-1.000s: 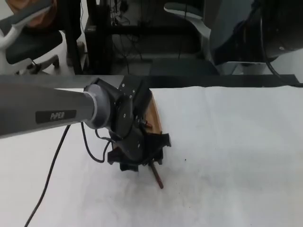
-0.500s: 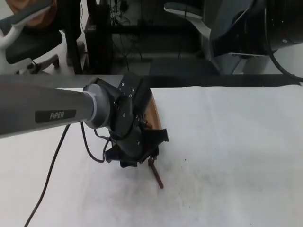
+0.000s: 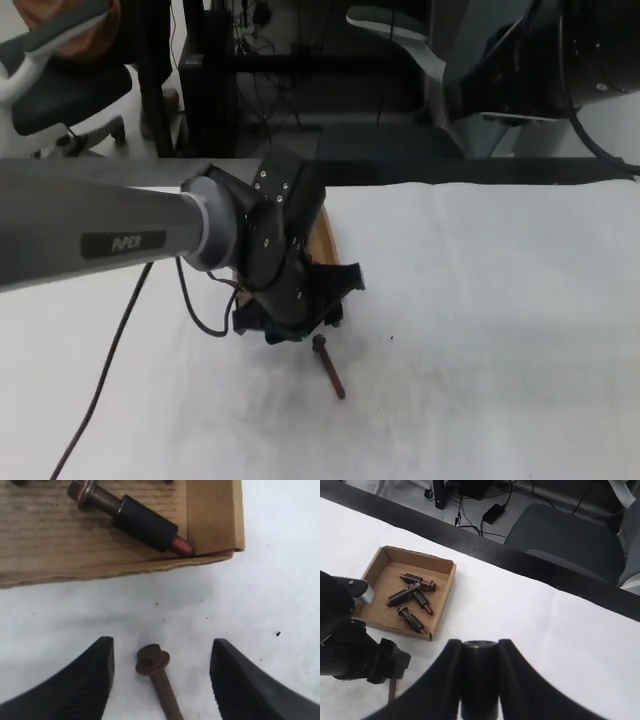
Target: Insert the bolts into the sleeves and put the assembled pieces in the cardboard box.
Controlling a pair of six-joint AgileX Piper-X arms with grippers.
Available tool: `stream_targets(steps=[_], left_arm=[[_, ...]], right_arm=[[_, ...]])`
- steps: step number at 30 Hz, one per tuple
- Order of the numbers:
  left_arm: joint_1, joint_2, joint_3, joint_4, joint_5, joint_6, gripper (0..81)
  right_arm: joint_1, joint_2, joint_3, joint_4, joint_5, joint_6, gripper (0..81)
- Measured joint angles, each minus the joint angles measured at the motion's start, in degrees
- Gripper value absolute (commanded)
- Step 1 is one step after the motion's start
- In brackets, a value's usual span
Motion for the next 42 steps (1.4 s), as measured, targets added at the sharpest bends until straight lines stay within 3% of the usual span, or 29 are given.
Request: stream_targets(steps=[6,7,8,10,11,12,25,29,35,38,42], left_arm=[[-0.93,3.58,-3.06,3.41,1.07,0.31,53.5],[-0.91,3.66,-3.23,3.76,0.88,0.12,50.5],[-0.91,3.65,-3.35,4.1,0.66,0.03,44.0],[-0.96,3.65,-3.34,4.91,-0.07,-0.04,22.4],[-0.96,3.65,-3.34,5.64,-0.51,-0.02,5.6],[-0.96,3.79,-3.34,6.34,-0.87,0.34,0.8],[-1.49,0.88,-2.84,7.94,1.1,10.6,1.8],[-1.75,-8.64,-2.44,7.77,-1.5,18.37,1.8],[-1.75,-26.83,0.12,6.13,-7.06,26.61,1.8],[-1.87,-36.47,4.21,3.5,-7.7,27.5,1.8],[-2.28,-50.19,11.1,-2.88,-7.92,27.96,1.8]], right_arm=[[0.0,-1.81,0.0,-0.82,-0.29,0.0,0.6],[0.0,-2.08,0.0,-0.78,-0.29,0.0,0.6],[0.0,-2.31,0.0,-0.78,-0.29,0.0,0.6],[0.0,-2.68,0.0,-0.78,-0.29,0.0,0.6],[0.0,-2.82,0.0,-0.92,-0.29,-0.72,0.6],[0.0,-2.87,0.0,-1.12,-0.29,-0.94,0.6],[0.0,-3.02,0.0,-0.56,-0.37,-1.68,0.6],[0.0,-5.03,2.58,2.24,-0.94,-4.79,0.6],[0.74,-13.71,13.67,-2.69,-9.48,-4.87,0.6],[4.2,-20.35,20.71,-7.65,-11.84,-4.0,0.6],[12.78,-24.16,28.59,-15.67,-12.93,-0.95,0.6]])
